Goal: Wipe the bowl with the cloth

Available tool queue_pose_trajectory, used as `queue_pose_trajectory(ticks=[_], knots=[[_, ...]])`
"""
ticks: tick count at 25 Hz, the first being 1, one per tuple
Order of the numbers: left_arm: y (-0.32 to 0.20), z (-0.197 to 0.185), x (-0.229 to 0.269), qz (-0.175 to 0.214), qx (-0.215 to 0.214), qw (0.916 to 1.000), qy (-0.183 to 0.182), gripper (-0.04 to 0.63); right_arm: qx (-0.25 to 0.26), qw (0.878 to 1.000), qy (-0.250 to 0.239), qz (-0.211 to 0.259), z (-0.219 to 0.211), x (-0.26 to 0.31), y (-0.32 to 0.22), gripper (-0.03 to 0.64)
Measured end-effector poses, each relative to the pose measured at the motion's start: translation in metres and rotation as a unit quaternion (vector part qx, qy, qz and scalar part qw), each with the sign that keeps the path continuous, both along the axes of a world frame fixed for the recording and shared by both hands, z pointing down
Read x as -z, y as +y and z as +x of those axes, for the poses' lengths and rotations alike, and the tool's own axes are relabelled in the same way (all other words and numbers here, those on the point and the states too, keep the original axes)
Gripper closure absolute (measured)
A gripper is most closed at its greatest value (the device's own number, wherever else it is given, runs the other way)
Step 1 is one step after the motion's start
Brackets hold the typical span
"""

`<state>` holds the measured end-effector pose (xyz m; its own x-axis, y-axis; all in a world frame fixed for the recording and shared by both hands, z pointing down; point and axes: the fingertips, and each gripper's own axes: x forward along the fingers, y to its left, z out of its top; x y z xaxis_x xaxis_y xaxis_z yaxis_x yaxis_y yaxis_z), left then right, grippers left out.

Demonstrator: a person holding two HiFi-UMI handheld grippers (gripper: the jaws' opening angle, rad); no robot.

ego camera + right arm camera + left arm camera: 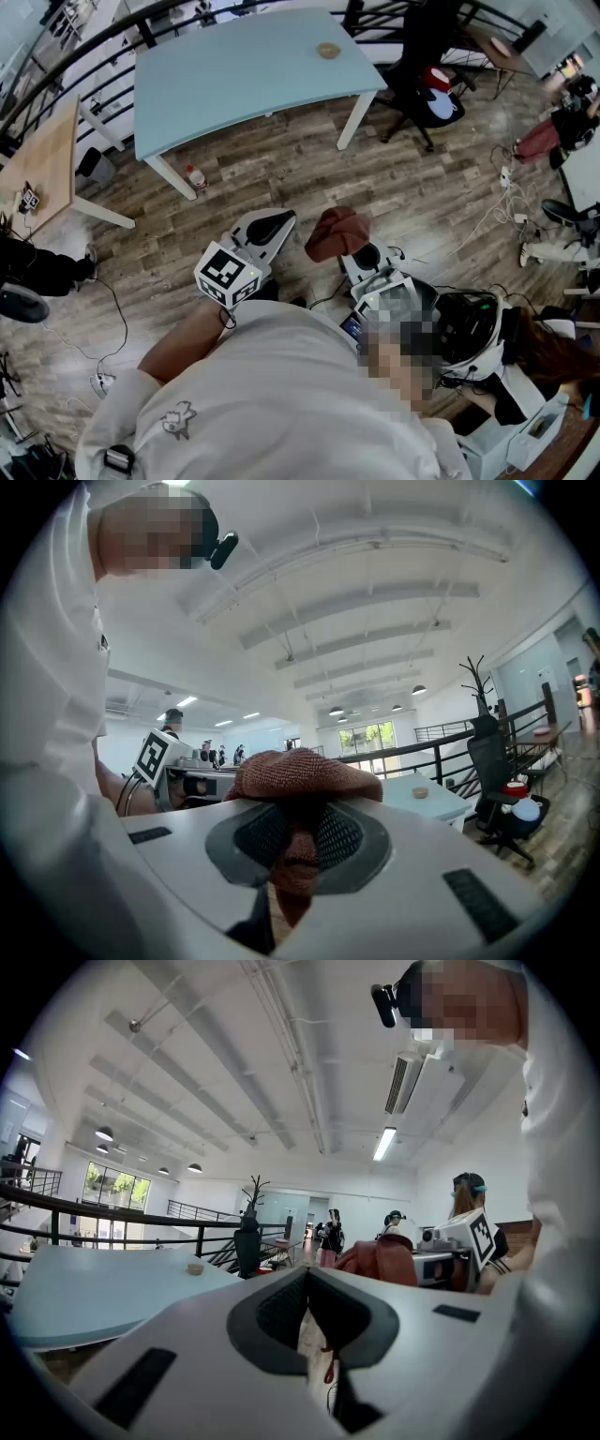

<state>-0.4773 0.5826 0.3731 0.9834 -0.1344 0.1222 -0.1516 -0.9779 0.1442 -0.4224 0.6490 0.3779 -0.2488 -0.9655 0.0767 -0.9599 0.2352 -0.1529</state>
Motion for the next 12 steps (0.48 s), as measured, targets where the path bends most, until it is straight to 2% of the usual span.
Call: queue_pose_trajectory(ticks=[4, 12], knots=[[-0.014, 0.000, -0.001, 0.018, 0.005, 0.9998, 0.001, 0.581, -0.001, 1.000, -0.001, -0.003, 0.002, -0.006, -0.012, 0.555], [-0.067, 0.010, -0.013, 0.006, 0.001, 1.0000, 0.002, 0.581, 0.025, 1.000, -0.007, -0.012, 0.001, -0.019, -0.060, 0.554]])
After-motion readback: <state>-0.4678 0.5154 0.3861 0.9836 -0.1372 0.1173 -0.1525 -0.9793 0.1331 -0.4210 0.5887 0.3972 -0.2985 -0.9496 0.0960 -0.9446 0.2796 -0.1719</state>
